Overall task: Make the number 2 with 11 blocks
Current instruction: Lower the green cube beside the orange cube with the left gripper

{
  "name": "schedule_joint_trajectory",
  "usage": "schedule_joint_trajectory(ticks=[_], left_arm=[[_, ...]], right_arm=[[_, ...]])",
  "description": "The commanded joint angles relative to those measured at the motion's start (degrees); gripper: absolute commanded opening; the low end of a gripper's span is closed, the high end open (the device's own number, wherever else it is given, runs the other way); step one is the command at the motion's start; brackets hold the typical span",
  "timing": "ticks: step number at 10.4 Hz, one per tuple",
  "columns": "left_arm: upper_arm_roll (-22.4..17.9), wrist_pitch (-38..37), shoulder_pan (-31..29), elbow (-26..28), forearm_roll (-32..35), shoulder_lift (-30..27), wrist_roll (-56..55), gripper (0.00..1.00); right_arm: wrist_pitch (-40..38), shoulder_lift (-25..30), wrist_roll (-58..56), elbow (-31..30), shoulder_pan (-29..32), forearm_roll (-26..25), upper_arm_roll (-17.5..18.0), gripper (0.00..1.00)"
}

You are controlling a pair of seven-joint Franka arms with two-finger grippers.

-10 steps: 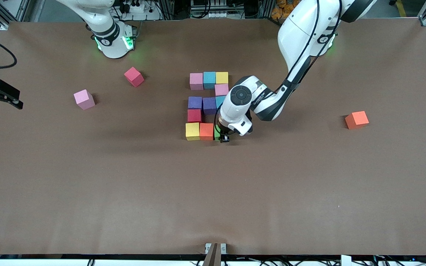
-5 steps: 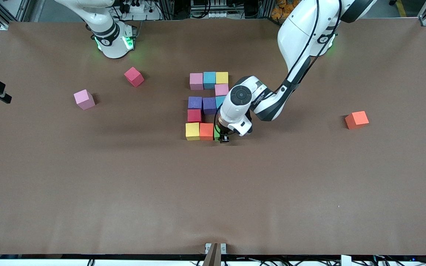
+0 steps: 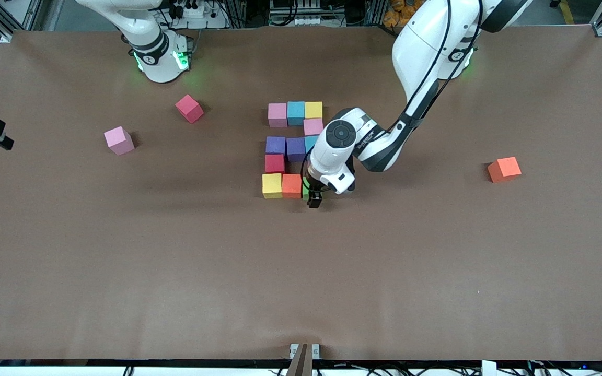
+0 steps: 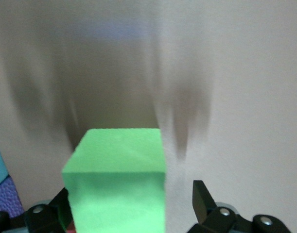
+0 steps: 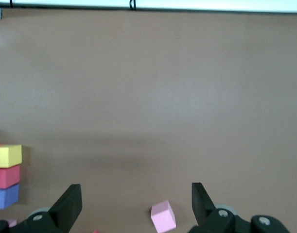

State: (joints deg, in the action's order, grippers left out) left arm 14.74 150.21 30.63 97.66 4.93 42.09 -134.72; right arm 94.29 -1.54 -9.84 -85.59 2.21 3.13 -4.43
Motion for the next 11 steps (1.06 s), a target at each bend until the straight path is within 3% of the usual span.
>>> schedule_joint_trajectory(ticks=[1,6,10,11], left_arm=[[-0.15,-0.09,-0.22,-0.63,1.66,-1.65,1.3,1.0],[0.03,-2.37,-0.49,-0.54,1.05,-8.23,1.03,1.0],[0.29,-11.57,-0.49,-1.15,1.66,-16.67,3.56,1.0],[0.29,-15.87,-0.57,-3.42,1.66,-17.12,6.02,1.0]], right_arm=[[1.16,-0.13,-0.35,-0.45,-1.95,-1.11,-0.93,1.0],[-0.16,-0.13,-0.53,-0.63,-1.69,-1.2,-1.19,1.0],[-1.65,0.05,-0.44,-0.46,-0.99,-1.29,-1.28,1.0],[-1.65,0.13,-0.53,-0.46,-0.72,-1.29,-1.28,1.0]])
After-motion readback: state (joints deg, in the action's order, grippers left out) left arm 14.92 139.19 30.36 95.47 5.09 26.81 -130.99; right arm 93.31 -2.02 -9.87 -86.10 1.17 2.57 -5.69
